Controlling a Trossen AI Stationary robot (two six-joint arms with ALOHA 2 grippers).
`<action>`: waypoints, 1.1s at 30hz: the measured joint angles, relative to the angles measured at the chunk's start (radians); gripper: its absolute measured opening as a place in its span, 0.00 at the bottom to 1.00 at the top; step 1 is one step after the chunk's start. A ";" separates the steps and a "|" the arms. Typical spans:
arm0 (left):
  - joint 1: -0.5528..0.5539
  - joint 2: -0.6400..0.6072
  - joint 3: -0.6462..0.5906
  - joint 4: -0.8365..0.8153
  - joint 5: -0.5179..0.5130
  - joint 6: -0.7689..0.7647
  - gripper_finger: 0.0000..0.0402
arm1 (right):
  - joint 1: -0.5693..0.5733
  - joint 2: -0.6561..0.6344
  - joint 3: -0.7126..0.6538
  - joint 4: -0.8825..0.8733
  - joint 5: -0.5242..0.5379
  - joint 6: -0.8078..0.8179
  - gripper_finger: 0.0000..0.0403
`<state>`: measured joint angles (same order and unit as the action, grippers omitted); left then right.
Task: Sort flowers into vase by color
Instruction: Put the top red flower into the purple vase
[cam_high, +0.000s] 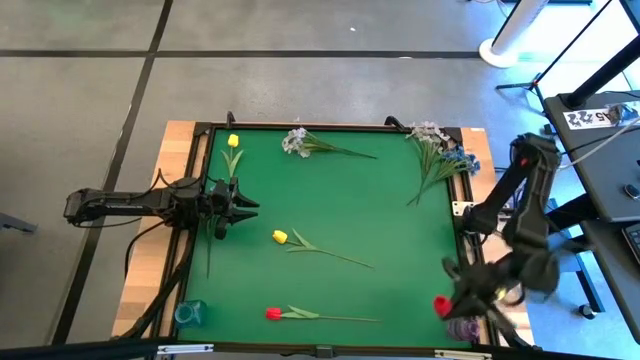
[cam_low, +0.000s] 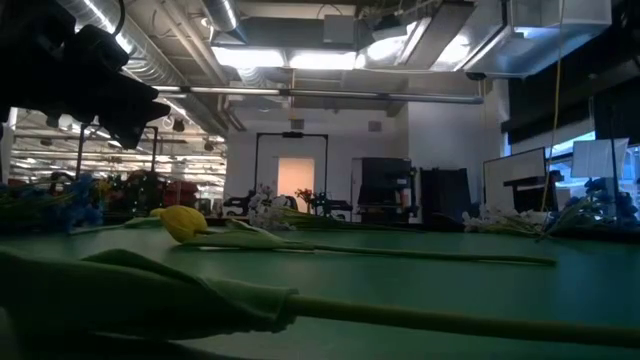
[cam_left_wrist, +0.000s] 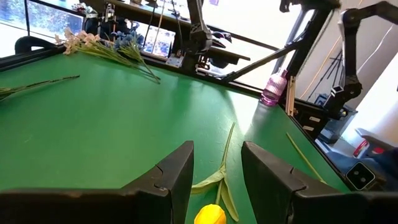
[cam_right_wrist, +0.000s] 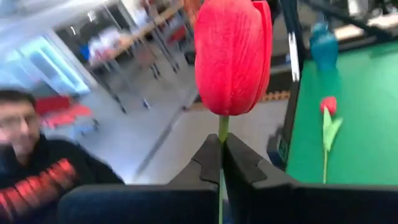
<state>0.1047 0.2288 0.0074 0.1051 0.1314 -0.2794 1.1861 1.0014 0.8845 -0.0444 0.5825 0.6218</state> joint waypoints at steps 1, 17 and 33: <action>0.000 0.000 0.000 0.000 0.000 0.000 0.33 | 0.010 -0.032 0.000 -0.002 0.006 0.000 0.01; 0.000 0.000 0.000 0.000 0.000 0.000 0.33 | 0.166 -0.217 0.001 -0.095 -0.052 -0.130 0.01; 0.000 0.000 0.000 0.000 0.000 0.000 0.33 | 0.202 -0.259 0.000 -0.079 -0.012 -0.210 0.01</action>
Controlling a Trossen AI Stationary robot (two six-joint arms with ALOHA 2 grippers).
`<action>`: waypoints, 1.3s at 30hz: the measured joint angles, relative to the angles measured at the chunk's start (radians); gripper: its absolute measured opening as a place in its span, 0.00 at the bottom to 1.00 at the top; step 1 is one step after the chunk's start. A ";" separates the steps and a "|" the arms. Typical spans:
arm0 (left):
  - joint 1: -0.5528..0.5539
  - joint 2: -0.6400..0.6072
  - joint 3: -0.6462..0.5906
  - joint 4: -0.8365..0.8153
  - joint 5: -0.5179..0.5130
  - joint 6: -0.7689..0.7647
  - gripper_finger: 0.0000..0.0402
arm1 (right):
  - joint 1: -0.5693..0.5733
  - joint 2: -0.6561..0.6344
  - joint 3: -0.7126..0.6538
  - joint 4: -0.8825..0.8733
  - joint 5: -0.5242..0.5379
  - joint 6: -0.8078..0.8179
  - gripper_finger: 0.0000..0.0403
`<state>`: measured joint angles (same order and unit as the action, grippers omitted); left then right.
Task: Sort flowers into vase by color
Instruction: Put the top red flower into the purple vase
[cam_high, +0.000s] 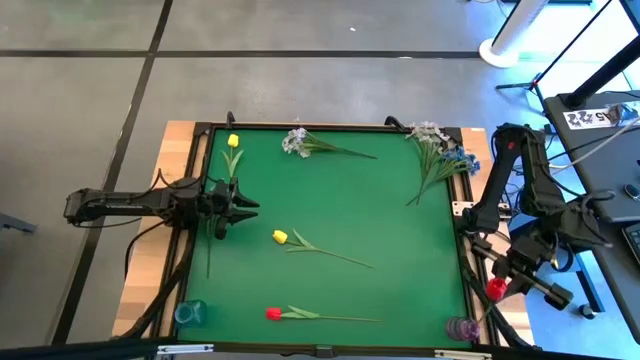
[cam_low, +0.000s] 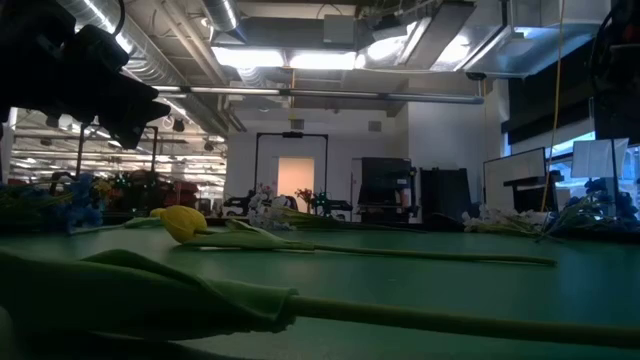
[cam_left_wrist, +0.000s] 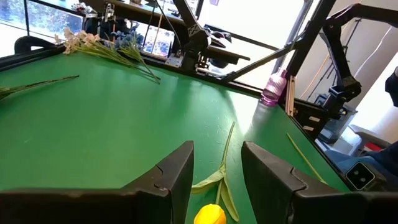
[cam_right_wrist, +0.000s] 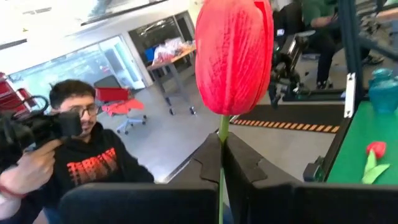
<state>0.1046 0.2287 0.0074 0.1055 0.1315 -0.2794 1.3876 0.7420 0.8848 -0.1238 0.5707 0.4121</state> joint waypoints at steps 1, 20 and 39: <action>0.000 0.000 0.000 0.000 0.000 0.000 0.33 | 0.000 -0.002 0.000 0.000 0.004 -0.002 0.01; 0.000 0.000 0.000 0.000 0.000 0.000 0.33 | 0.000 0.152 0.000 -0.016 -0.102 -0.002 0.01; 0.000 0.000 0.000 0.000 0.000 0.000 0.33 | 0.148 0.191 -0.057 -0.114 -0.103 -0.109 0.06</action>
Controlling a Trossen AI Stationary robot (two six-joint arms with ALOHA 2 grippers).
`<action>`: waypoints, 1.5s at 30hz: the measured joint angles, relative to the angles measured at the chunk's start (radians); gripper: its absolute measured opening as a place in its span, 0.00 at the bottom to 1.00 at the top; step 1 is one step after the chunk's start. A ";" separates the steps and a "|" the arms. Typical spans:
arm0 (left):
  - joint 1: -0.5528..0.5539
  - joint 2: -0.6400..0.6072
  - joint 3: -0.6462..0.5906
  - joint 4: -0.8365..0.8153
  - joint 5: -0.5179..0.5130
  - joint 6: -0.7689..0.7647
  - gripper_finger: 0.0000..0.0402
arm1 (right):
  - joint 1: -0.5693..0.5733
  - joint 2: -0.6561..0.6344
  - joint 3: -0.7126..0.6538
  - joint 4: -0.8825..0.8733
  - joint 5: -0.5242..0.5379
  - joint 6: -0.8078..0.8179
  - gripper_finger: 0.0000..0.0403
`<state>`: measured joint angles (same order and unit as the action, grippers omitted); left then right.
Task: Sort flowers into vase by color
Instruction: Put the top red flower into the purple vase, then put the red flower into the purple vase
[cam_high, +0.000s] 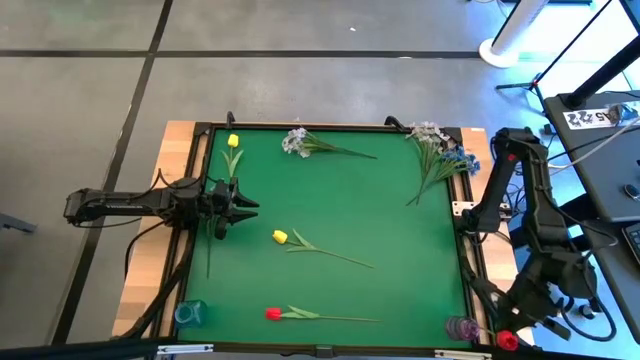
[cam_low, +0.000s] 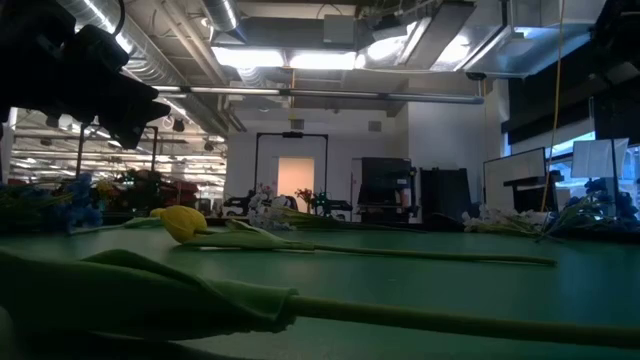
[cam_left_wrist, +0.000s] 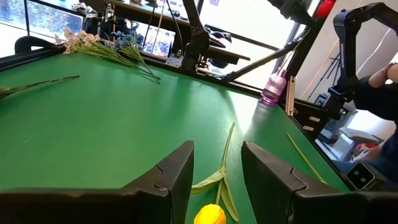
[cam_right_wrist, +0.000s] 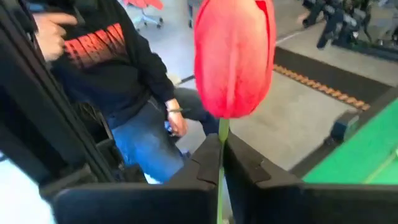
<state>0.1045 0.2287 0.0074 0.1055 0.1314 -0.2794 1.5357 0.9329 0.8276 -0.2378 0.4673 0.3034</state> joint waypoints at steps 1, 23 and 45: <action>0.000 0.000 0.000 0.000 0.000 0.000 0.33 | 0.003 0.000 0.000 -0.019 0.007 0.016 0.08; 0.000 0.000 0.000 0.000 0.000 0.000 0.33 | -0.116 -0.022 0.311 -0.704 0.090 0.321 0.61; 0.000 0.000 0.000 0.000 0.000 0.000 0.33 | -1.222 0.361 0.365 -0.403 -0.174 0.068 0.58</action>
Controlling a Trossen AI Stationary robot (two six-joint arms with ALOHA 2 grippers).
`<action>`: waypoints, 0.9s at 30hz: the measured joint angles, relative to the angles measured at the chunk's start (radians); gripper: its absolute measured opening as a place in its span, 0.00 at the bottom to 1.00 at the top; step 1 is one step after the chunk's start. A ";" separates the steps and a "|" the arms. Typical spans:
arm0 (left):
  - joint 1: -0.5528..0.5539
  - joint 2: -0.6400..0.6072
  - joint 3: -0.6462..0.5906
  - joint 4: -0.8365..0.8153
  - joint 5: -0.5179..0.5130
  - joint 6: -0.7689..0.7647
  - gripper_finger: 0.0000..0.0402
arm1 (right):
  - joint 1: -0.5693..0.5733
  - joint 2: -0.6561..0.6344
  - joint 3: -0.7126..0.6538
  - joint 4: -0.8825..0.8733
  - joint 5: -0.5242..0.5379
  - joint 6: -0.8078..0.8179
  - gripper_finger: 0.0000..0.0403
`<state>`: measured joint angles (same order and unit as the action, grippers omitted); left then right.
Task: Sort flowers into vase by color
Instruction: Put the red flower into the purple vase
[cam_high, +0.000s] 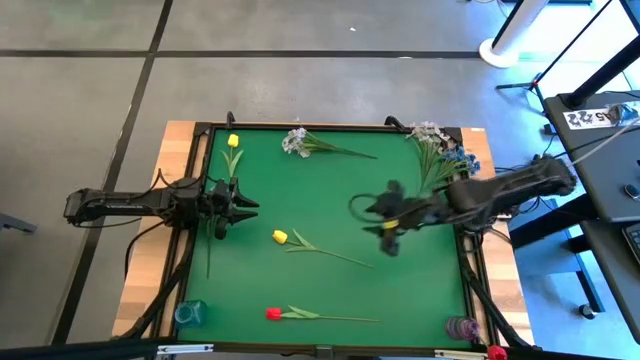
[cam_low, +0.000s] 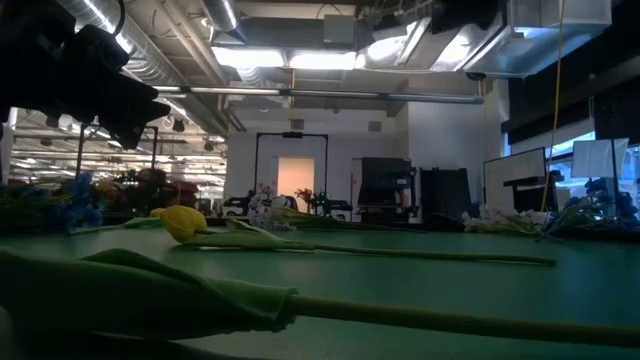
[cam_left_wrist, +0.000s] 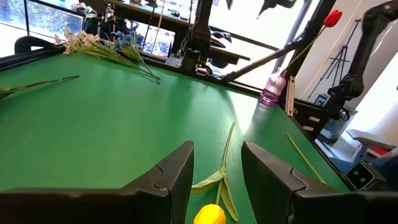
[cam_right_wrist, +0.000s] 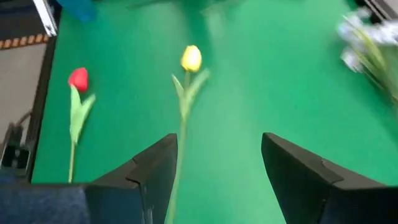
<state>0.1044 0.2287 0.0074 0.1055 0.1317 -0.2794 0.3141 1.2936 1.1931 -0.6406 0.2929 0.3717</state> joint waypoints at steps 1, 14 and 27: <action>0.000 0.000 0.000 0.000 0.000 0.000 0.33 | 0.001 0.038 0.000 0.051 -0.007 -0.014 0.58; 0.000 0.000 0.000 0.000 0.000 0.000 0.33 | 0.204 0.475 -0.001 0.499 -0.143 -0.137 0.58; 0.000 0.000 0.000 0.001 0.000 0.000 0.33 | 0.371 0.715 -0.001 0.511 -0.118 -0.114 0.58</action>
<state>0.1043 0.2287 0.0074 0.1066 0.1318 -0.2794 0.6852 2.0084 1.1921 -0.1295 0.1746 0.2577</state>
